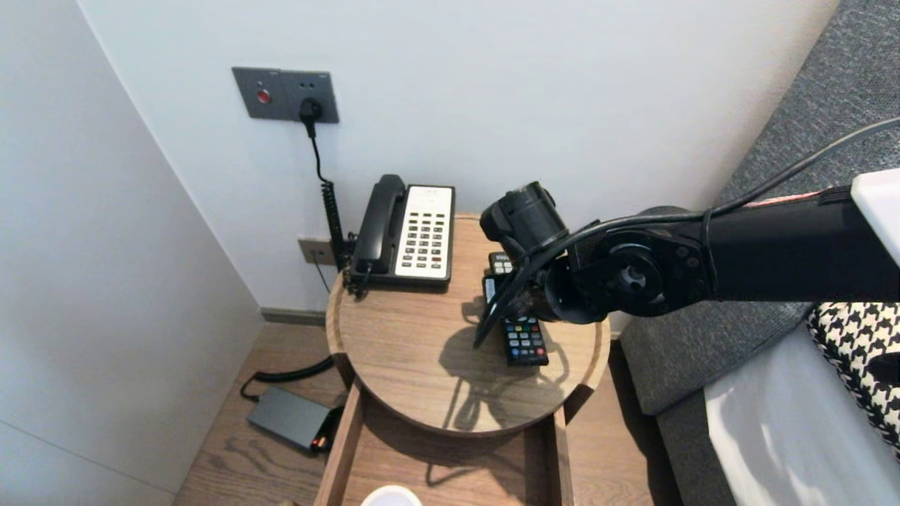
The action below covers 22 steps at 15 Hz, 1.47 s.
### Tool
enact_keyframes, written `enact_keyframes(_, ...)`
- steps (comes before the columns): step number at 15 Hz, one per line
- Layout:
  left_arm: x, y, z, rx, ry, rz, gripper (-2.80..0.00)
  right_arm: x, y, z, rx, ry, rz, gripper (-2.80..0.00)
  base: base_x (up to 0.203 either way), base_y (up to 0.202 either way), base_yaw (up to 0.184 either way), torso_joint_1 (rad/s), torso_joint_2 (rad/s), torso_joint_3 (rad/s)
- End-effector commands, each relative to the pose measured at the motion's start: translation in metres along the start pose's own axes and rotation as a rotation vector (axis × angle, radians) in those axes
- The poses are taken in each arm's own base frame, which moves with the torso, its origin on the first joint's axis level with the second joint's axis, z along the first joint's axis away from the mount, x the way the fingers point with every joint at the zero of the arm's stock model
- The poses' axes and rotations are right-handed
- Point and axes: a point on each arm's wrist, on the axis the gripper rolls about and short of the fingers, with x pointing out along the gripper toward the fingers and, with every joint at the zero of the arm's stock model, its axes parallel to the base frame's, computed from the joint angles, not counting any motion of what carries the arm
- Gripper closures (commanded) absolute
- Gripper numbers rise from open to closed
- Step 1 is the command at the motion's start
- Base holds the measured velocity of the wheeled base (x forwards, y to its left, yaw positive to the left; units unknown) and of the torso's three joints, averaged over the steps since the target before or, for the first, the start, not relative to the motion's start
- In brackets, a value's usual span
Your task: Take the remote control out of the drawer one by one and place them on the table
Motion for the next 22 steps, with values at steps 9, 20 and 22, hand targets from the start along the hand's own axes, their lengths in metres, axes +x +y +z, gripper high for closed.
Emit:
enact_keyframes(9, 0.001, 0.000, -0.003, 0.000, 0.008, 0.001, 0.00, 0.000, 0.004, -0.010, -0.025, 0.021, -0.007, 0.00, 0.000, 0.000, 0.000, 0.000, 0.00, 0.000)
enact_keyframes(20, 0.001, 0.000, -0.002, 0.000, 0.008, 0.001, 0.00, 0.005, 0.006, -0.018, -0.033, 0.018, -0.003, 0.00, 0.000, 0.000, 0.000, 0.000, 0.00, 0.000)
enact_keyframes(22, 0.001, 0.000, -0.003, 0.000, 0.010, 0.001, 0.00, 0.004, 0.006, -0.017, -0.031, 0.014, -0.001, 0.00, 0.000, 0.000, 0.000, 0.000, 0.00, 0.000)
